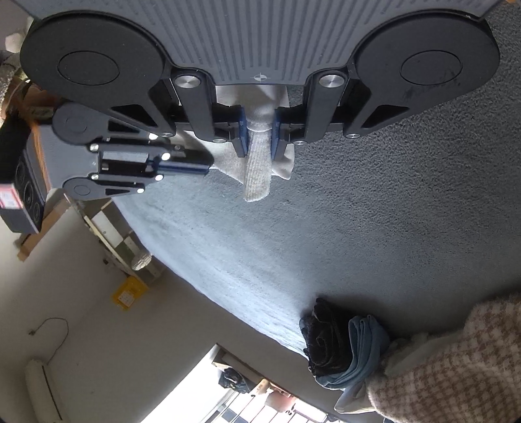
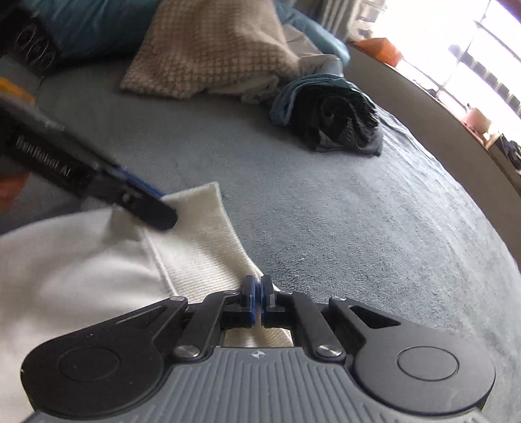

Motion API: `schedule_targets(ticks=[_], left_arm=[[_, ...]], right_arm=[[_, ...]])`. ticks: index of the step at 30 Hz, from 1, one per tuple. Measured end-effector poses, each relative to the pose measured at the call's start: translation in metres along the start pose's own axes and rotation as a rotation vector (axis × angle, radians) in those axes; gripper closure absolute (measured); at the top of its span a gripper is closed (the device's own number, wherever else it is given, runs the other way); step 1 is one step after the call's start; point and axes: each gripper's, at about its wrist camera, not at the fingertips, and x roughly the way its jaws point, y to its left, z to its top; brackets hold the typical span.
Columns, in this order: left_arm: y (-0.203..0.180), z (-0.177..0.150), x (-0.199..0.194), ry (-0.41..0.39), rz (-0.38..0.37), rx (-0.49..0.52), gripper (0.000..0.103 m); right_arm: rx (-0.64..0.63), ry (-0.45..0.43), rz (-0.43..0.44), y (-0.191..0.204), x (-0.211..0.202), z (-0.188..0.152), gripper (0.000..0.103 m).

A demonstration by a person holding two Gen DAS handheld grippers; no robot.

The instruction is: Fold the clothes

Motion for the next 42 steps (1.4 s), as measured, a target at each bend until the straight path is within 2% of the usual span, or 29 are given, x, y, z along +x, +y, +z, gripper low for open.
schedule_targets(ticks=[3,9,13,18,21,27,33,35,36,37,39,42], left_arm=[[0.001,0.000,0.000,0.002,0.002,0.000,0.089],[0.003,0.001,0.000,0.002,0.001,-0.010,0.089],[0.004,0.002,0.001,0.002,0.002,-0.020,0.088],[0.001,0.002,0.001,0.003,0.011,-0.007,0.088],[0.001,0.002,0.001,0.004,0.013,-0.003,0.088],[0.000,0.002,0.002,0.006,0.014,0.003,0.088],[0.001,0.002,0.002,0.006,0.011,0.004,0.087],[0.001,0.002,0.002,0.006,0.010,0.004,0.087],[0.001,0.001,0.002,0.005,0.009,0.003,0.087],[0.001,0.001,0.001,0.003,0.009,0.003,0.087],[0.001,0.000,0.001,-0.001,0.007,0.003,0.087],[0.001,0.000,-0.001,-0.012,0.005,-0.004,0.088]], right_arm=[[0.281,-0.038,0.017,-0.049,-0.015,0.002,0.097],[0.497,-0.070,-0.037,-0.137,-0.083,-0.027,0.096],[0.355,0.083,-0.016,-0.134,-0.102,-0.053,0.083],[0.120,0.255,0.018,-0.101,-0.088,-0.078,0.083],[0.073,0.313,0.043,-0.096,-0.079,-0.088,0.083],[0.034,0.376,0.115,-0.102,-0.065,-0.090,0.078],[0.018,0.436,0.186,-0.107,-0.057,-0.091,0.078],[0.000,0.440,0.179,-0.102,-0.058,-0.092,0.084],[-0.022,0.439,0.170,-0.098,-0.060,-0.092,0.094],[-0.061,0.435,0.148,-0.091,-0.063,-0.092,0.098],[-0.132,0.414,0.100,-0.078,-0.072,-0.089,0.101],[-0.163,0.373,0.020,-0.070,-0.088,-0.084,0.102]])
